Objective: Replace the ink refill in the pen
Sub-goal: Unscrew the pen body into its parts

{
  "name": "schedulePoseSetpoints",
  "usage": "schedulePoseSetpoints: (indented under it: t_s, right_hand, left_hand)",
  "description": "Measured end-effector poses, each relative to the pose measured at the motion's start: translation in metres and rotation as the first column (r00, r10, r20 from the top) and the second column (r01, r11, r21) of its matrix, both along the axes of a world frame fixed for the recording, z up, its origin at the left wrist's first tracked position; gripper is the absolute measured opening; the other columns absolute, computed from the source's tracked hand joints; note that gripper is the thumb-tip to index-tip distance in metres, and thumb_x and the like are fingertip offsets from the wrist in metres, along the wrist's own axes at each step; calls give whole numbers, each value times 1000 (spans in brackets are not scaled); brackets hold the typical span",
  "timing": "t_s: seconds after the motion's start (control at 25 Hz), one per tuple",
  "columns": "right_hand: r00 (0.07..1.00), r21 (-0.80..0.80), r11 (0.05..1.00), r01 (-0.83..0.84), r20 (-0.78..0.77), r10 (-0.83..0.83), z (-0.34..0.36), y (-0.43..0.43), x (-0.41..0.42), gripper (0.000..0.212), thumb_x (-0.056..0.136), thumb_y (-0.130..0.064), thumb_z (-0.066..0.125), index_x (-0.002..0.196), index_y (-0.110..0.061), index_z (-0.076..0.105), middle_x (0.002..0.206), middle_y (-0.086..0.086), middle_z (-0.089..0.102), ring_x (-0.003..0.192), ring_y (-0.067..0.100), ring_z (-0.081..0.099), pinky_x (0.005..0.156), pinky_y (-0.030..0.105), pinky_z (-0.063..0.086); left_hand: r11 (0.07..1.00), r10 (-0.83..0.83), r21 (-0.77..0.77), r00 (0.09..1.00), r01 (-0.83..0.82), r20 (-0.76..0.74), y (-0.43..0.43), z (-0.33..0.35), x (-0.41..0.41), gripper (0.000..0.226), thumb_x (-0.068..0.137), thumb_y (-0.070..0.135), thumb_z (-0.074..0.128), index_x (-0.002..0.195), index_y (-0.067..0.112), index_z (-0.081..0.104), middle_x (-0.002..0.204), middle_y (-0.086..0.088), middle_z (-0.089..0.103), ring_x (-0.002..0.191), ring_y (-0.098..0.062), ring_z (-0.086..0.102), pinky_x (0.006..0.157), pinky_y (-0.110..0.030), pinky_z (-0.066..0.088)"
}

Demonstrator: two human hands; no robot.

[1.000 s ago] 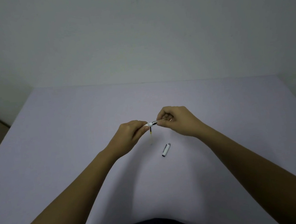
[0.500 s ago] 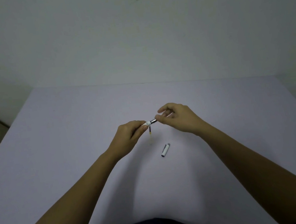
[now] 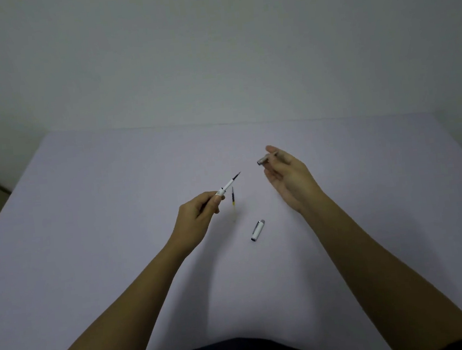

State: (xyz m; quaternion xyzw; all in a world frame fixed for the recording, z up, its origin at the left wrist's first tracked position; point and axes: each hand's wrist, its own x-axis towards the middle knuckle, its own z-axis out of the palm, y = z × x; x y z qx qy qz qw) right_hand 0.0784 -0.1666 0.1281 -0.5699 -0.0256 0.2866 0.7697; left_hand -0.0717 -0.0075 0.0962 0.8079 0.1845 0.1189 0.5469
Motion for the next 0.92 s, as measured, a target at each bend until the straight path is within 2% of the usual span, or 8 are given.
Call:
schedulePoseSetpoints:
  t_s: [0.12,0.2,0.32,0.44,0.72,0.8,0.84,0.92]
  right_hand:
    - [997,-333,940,78,9,-79,-42,-7,-5,32,89,-13,59,120,-4,57,96,8,66,87,11,62,81,19,47]
    - [994,-591,801,94,17,-104,-76,-14,-21,40,82,-15,69,118,-3,58,104,16,67,86,18,60,78,25,48]
    - [996,-784,614,89,55,-73,-112,-21,-40,42,76,-20,75,112,-5,60,110,15,68,94,25,63,79,27,45]
    - [994,-833,544,98,61,-86,-129,-22,-47,38,76,-21,75,107,-3,61,107,16,70,98,28,64,78,27,44]
    - [994,-864,493,104,101,-33,-135,-18,-47,36,78,-26,73,103,-2,63,104,17,71,99,29,65,84,32,48]
    - [985,-861,478,171,163,-59,-128,-16,-47,34,82,-28,68,102,-2,63,102,16,71,98,29,65,85,32,48]
    - [967,-820,514,251,241,-87,-121,-14,-47,28,85,-26,65,100,-2,64,98,15,72,93,28,65,83,30,48]
    - [941,-665,684,299,326,-95,-100,-3,-44,16,87,-23,61,92,-9,68,86,7,70,78,18,66,73,20,52]
  left_hand:
    - [999,26,-42,999,-27,-22,2,-3,1,19,93,35,48,87,38,65,67,10,57,50,0,41,47,-7,34]
    - [998,31,-49,999,-32,-28,3,-3,2,19,94,35,48,86,37,65,68,10,57,50,0,41,47,-6,34]
    - [998,37,-56,998,-40,-45,4,-5,5,19,93,36,48,86,38,65,67,10,57,48,-1,40,45,-7,33]
    - [998,34,-54,998,-37,-61,5,-8,6,19,93,37,48,84,41,64,67,10,57,48,-1,39,45,-8,33]
    - [998,37,-50,996,-41,-77,6,-13,7,18,94,35,48,86,37,64,68,9,58,45,-1,38,43,-7,32]
    - [998,42,-47,996,-46,-80,6,-15,7,18,93,36,48,89,34,66,68,9,58,47,-1,39,44,-7,33]
    - [998,45,-46,996,-49,-78,7,-15,7,19,93,36,48,89,33,66,68,9,58,47,-1,39,44,-7,33]
    - [998,47,-46,996,-50,-69,7,-16,9,18,93,36,48,89,34,66,68,9,58,46,0,40,44,-7,33]
